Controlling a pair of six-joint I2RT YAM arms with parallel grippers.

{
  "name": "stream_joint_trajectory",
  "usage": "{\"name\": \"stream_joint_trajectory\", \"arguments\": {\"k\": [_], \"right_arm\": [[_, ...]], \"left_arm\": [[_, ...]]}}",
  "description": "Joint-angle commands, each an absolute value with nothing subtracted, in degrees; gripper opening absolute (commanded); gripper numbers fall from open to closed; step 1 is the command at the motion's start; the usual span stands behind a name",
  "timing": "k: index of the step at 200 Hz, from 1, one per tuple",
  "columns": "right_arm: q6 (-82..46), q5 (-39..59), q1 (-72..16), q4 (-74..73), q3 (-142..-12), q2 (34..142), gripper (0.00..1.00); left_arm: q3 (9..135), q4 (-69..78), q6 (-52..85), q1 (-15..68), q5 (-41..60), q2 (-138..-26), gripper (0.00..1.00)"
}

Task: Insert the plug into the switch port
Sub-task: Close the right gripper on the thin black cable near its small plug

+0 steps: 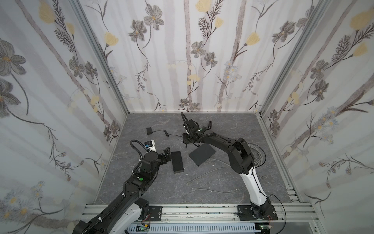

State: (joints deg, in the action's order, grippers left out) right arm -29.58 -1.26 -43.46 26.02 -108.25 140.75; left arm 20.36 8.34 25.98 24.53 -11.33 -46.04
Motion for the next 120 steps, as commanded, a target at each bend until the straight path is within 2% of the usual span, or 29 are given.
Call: {"name": "stream_joint_trajectory", "arguments": {"k": [1, 63, 120], "right_arm": [[-32.11, -2.29, -44.25, 26.4, -108.75, 141.62, 0.33], [-36.01, -11.33, -46.1, 31.19, -111.43, 144.49, 0.31], [-35.73, -12.18, -46.58, 31.92, -112.24, 145.37, 0.27]], "left_arm": [[20.65, 8.4, 26.63, 24.49, -11.19, -45.83, 1.0], [20.68, 8.27, 26.76, 24.52, -11.02, -45.53, 1.0], [20.67, 8.16, 26.8, 24.47, -10.99, -45.31, 1.0]]}}
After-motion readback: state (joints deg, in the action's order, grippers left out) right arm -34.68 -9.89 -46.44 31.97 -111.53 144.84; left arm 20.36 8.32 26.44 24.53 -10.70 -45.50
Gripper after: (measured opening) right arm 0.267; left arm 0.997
